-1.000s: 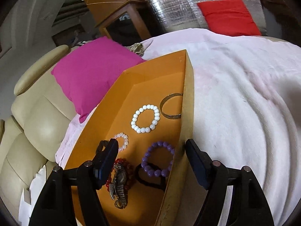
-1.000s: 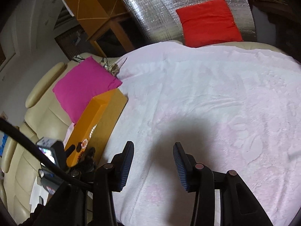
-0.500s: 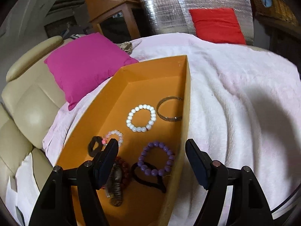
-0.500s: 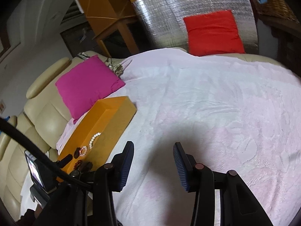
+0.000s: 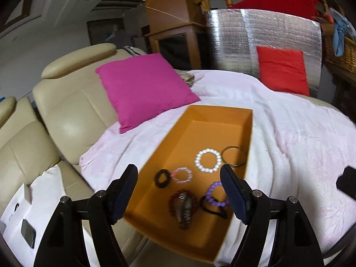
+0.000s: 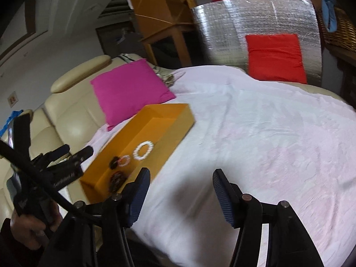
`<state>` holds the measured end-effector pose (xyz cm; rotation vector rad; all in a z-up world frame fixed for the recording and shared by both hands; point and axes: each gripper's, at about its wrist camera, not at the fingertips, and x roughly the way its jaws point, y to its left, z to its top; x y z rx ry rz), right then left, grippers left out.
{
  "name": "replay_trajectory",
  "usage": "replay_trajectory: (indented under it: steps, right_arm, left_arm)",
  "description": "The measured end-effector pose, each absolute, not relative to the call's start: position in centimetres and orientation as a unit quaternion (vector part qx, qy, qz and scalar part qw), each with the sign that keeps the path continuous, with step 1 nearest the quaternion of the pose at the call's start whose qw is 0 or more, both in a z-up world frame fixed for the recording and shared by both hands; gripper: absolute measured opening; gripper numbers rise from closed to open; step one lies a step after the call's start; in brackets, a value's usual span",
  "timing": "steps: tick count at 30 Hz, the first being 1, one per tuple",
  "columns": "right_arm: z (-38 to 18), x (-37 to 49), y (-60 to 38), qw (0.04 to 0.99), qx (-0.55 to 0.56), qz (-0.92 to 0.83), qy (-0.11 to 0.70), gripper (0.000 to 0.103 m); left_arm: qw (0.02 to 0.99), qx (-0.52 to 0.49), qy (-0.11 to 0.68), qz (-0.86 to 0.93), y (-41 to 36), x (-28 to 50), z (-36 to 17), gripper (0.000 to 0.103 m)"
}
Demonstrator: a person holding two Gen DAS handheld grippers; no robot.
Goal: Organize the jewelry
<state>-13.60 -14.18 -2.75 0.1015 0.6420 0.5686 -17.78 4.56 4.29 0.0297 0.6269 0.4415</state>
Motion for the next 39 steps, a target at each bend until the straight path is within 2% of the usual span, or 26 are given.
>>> replay_trajectory:
  steps: [15,23,26,28,39]
  right_arm:
    - [0.6,-20.1,-7.6,0.894,0.022,0.329,0.304,0.063]
    - [1.7,-21.5,-6.0,0.906,0.0,0.301,0.298,0.066]
    - [1.8,-21.4,-5.9,0.908,0.0,0.29,0.303,0.066]
    - [1.9,-21.3,-5.7,0.908,0.0,0.286,0.307,0.066]
    - [2.0,-21.5,-4.9,0.904,0.0,0.291,0.314,0.066]
  left_arm:
    - [0.918,0.012,0.302,0.256,6.7,-24.2,6.7,0.077]
    - [0.911,0.002,0.302,0.28,7.4,-26.7,7.8,0.078]
    - [0.911,0.0,0.297,0.286,7.6,-27.5,8.2,0.08]
    - [0.91,0.0,0.293,0.293,7.6,-28.2,8.4,0.088]
    - [0.913,-0.006,0.284,0.292,8.2,-29.5,9.3,0.09]
